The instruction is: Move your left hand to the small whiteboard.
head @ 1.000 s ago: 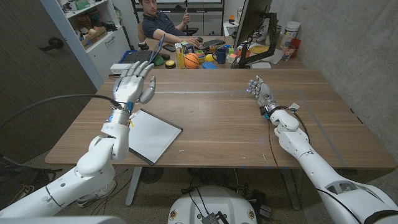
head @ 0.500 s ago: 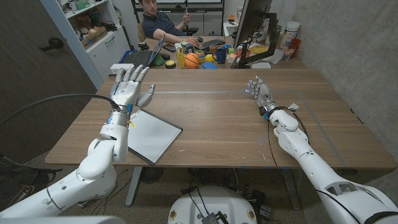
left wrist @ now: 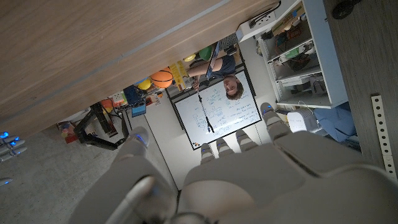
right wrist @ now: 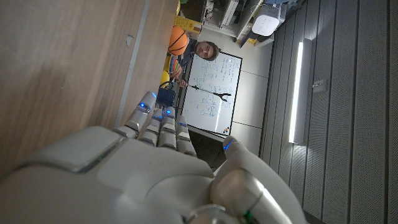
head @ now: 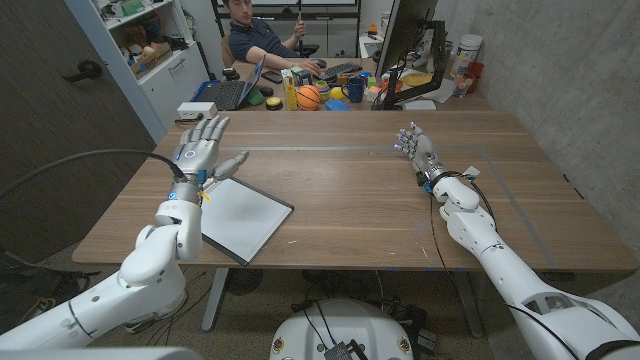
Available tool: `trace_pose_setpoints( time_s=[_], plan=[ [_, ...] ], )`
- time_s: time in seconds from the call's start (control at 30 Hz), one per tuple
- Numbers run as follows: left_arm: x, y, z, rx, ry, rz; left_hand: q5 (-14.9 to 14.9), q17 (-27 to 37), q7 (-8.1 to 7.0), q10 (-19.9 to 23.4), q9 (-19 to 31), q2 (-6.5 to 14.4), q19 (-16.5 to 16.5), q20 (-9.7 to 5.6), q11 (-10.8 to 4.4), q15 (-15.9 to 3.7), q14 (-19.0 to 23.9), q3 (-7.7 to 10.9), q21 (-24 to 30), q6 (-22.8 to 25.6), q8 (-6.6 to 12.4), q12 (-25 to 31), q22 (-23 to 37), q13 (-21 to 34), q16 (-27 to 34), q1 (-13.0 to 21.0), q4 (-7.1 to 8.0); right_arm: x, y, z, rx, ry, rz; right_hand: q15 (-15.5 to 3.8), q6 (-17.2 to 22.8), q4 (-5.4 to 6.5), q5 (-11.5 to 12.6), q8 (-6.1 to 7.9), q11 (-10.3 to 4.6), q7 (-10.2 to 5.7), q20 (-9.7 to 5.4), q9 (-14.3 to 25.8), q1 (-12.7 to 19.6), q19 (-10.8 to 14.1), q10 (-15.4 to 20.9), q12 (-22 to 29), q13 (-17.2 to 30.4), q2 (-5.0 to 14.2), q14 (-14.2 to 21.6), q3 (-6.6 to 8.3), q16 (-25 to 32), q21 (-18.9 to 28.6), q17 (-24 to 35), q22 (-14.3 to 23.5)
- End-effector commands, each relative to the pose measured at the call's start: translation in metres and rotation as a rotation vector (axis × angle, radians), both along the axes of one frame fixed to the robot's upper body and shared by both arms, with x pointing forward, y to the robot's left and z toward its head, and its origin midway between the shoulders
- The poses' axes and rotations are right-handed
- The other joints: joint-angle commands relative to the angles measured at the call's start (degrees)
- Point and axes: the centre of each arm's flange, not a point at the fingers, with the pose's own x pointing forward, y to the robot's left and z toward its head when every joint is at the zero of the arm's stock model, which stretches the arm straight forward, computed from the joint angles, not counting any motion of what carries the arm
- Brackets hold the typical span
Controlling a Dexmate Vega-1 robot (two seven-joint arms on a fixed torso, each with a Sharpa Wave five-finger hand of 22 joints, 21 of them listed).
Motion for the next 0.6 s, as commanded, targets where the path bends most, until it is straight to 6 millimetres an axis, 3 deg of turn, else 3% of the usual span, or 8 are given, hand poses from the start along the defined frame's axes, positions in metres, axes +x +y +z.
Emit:
trace_pose_setpoints(
  time_s=[0.03,0.33,0.43,0.6],
  plan=[
    [0.0053,0.0054,-0.0031,-0.037,0.087,0.013,0.3,0.3,-0.14,-7.4,0.1,-0.6,0.8,0.25,0.37,1.02,-3.1,-1.16,-0.4,-3.1,-0.14,-0.1,-0.1,0.1,-0.3,0.3,-0.17,0.0002,0.0003,0.0005,0.002,-0.013,0.001,0.24,0.0,-0.06,0.2,0.2,-0.15,-0.05,0.06,0.2,-0.3,0.5,0.2,-0.1,0.1,0.05,0.3,-0.13,0.0,-0.1,0.2,0.2],
    [0.0085,0.0069,-0.0067,-0.068,0.148,0.029,0.1,0.1,-0.11,-8.0,0.1,-2.2,2.2,0.23,3.4,3.41,-1.7,-3.36,-0.7,-6.1,-0.17,0.6,-0.2,-0.1,0.6,0.7,-1.03,0.0002,-0.0006,0.0003,0.004,-0.025,-0.003,0.31,-0.3,0.01,0.2,0.1,-0.21,-0.03,0.34,0.2,-0.5,0.8,0.3,-0.1,0.1,0.06,0.5,-0.28,-0.1,-0.3,0.2,0.2],
    [0.0097,0.0074,-0.0085,-0.083,0.176,0.033,-0.1,0.1,-0.09,-6.3,0.2,-2.9,3.1,0.24,5.95,4.11,-1.4,-4.98,-0.8,-6.7,0.18,1.1,-0.2,-0.1,0.7,0.6,-1.39,0.0002,-0.0009,0.0004,0.004,-0.027,-0.003,0.32,-0.3,0.03,0.2,0.1,-0.17,-0.03,0.44,0.2,-0.6,1.0,0.4,-0.1,0.1,-0.13,0.6,-0.45,-0.1,-0.3,0.2,0.2],
    [0.0134,0.008,-0.0111,-0.095,0.228,0.032,-0.5,0.2,-0.06,-10.2,0.2,-3.3,3.4,0.3,7.56,6.58,-4.3,-7.58,-1.1,-8.0,0.18,-0.2,-0.3,-0.1,-0.1,0.2,-1.71,0.0001,-0.0012,0.0006,0.004,-0.033,-0.004,0.61,-0.4,0.05,0.2,0.05,-0.11,0.1,0.53,0.2,-0.9,1.3,0.5,-0.1,0.1,-0.67,0.8,-0.89,-0.2,-0.4,0.2,0.2]
  ],
)
